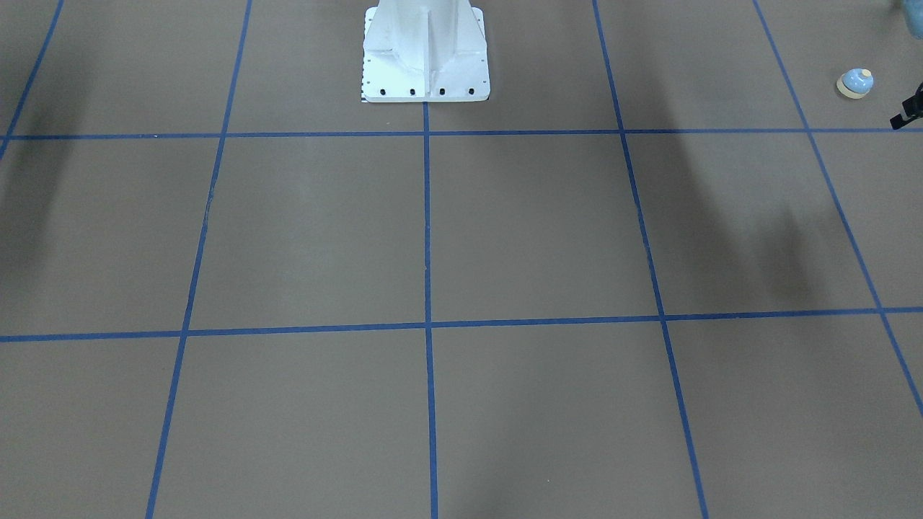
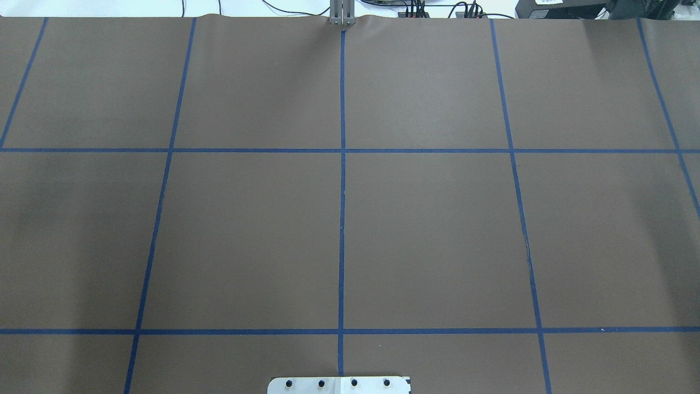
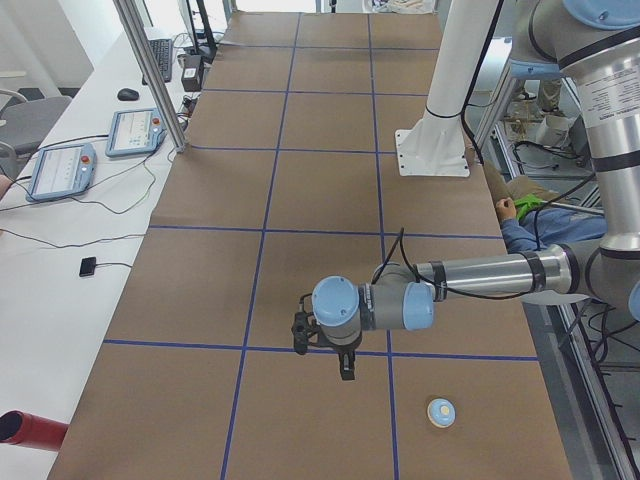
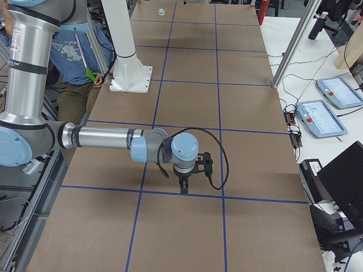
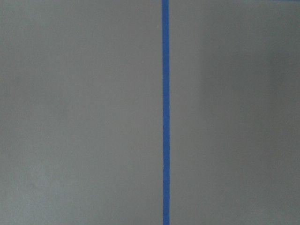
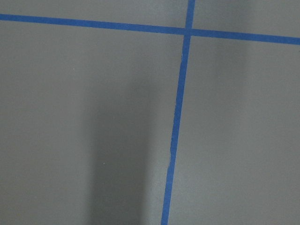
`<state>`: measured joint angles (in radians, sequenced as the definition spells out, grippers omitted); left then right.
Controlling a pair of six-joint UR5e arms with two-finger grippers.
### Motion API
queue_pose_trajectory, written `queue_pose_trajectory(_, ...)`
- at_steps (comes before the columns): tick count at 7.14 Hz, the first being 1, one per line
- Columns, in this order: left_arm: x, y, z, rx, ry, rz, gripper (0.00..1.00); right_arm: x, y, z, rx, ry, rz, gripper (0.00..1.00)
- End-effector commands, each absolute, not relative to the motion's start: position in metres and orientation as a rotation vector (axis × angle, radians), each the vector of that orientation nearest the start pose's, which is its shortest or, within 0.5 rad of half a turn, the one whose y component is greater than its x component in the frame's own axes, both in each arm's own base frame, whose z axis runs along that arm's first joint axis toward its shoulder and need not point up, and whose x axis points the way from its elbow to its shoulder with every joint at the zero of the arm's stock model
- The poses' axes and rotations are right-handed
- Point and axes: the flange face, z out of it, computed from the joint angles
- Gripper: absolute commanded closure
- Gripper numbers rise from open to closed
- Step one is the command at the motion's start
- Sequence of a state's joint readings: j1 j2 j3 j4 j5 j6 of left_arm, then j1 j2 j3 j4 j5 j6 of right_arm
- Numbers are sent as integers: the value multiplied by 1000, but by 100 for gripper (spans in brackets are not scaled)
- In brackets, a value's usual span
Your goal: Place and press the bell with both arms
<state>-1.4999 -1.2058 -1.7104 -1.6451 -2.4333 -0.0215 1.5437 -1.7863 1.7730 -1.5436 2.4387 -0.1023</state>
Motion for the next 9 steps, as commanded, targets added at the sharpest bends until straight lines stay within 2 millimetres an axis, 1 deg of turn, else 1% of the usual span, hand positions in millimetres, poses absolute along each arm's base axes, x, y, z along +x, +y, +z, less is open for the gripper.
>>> queue_pose_trajectory(1,-38,-265,778,-341,837,-164,0,39,-406,644,74,-867,-154,0)
queue_pose_trajectory(2,-40,-229,799,-373,833,-164,0,39,-402,641,110,-869,-167,0)
queue_pose_trajectory(3,-42,-210,819,-385,833,-171,0,39,-400,641,138,-867,-182,0)
queue_pose_trajectory(4,-43,-184,840,-400,843,-183,0,39,-400,641,139,-868,-183,0)
queue_pose_trajectory(5,-43,-169,860,-410,863,-191,0,38,-401,638,156,-866,-194,0)
queue_pose_trajectory(6,-42,-167,862,-404,872,-193,0,37,-402,637,170,-867,-204,0)
queue_pose_trajectory(7,-39,-167,860,-418,936,-216,0,35,-403,635,173,-868,-210,0)
queue_pose_trajectory(9,-38,-161,867,-441,939,-225,0,35,-403,630,183,-866,-215,0)
